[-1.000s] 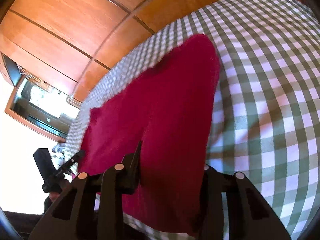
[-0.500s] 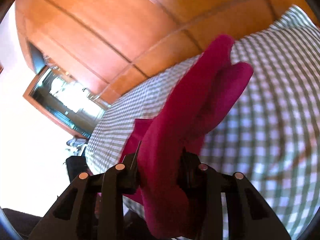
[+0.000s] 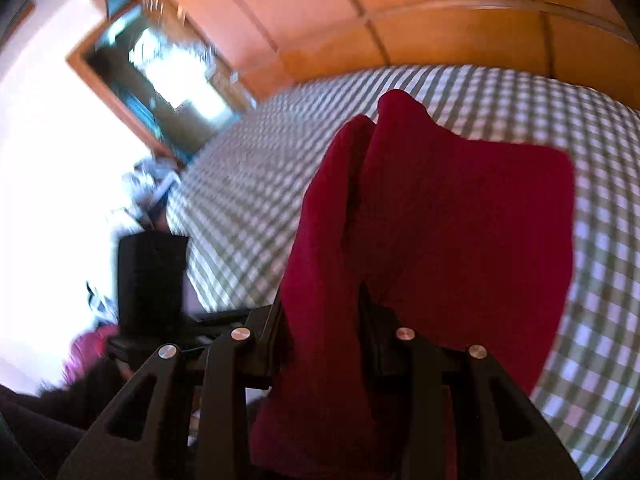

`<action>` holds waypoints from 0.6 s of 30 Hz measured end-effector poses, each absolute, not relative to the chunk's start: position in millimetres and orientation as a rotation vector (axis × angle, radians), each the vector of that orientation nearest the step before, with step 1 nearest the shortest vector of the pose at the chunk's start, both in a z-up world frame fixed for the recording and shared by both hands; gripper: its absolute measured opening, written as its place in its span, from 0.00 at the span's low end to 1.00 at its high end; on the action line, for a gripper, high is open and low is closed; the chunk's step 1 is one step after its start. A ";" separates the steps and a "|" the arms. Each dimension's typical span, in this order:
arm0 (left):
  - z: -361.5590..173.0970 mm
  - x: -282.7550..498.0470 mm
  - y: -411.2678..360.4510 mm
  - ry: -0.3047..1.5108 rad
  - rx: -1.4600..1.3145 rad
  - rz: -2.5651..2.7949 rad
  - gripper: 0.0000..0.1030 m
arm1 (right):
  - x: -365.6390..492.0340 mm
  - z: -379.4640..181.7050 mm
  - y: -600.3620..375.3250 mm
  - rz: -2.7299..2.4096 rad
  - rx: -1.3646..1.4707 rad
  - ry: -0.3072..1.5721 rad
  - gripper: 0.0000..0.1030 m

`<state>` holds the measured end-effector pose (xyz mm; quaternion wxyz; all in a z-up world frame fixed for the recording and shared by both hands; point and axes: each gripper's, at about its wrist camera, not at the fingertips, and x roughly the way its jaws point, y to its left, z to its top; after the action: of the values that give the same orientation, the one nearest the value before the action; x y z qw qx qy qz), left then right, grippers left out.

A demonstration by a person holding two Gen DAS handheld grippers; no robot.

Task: Fold small clothes
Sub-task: 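Fold the lifted red sweater half over the rest with the right tool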

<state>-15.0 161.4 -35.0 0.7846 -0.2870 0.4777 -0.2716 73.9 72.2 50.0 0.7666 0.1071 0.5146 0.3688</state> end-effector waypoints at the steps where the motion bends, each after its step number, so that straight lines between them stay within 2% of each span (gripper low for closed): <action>1: -31.2 -16.9 169.4 1.021 -0.623 -0.573 0.30 | 71.9 47.2 80.2 0.800 0.186 1.119 0.30; 3: -25.8 -20.6 188.8 1.004 -0.662 -0.543 0.30 | 64.2 46.0 93.9 0.813 0.094 1.102 0.39; 5: -22.1 -24.2 204.4 0.989 -0.689 -0.506 0.30 | 55.8 49.0 99.1 0.856 0.084 1.070 0.61; 7: -16.2 -28.1 216.8 0.966 -0.725 -0.493 0.30 | 44.9 55.5 103.1 0.913 0.089 1.042 0.67; 11: -0.3 -32.5 224.6 0.928 -0.803 -0.523 0.30 | 28.0 69.4 85.8 0.996 0.172 1.002 0.69; 12: 4.1 -32.2 223.8 0.920 -0.806 -0.532 0.36 | 22.4 71.3 79.9 0.989 0.192 0.993 0.69; 13: 8.3 -29.9 222.2 0.909 -0.815 -0.551 0.47 | 20.0 72.5 73.4 0.974 0.211 0.987 0.72; 17: 26.9 -23.5 200.4 0.902 -0.823 -0.653 0.55 | 4.8 69.2 26.9 0.814 0.235 0.992 0.87; 18: 28.8 -22.0 195.0 0.907 -0.814 -0.665 0.61 | 0.3 66.1 19.8 0.778 0.219 0.998 0.89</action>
<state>-22.0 195.0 28.8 0.7686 -0.3750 0.4180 -0.3064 0.3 19.8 66.1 0.8010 0.1019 0.4652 0.3627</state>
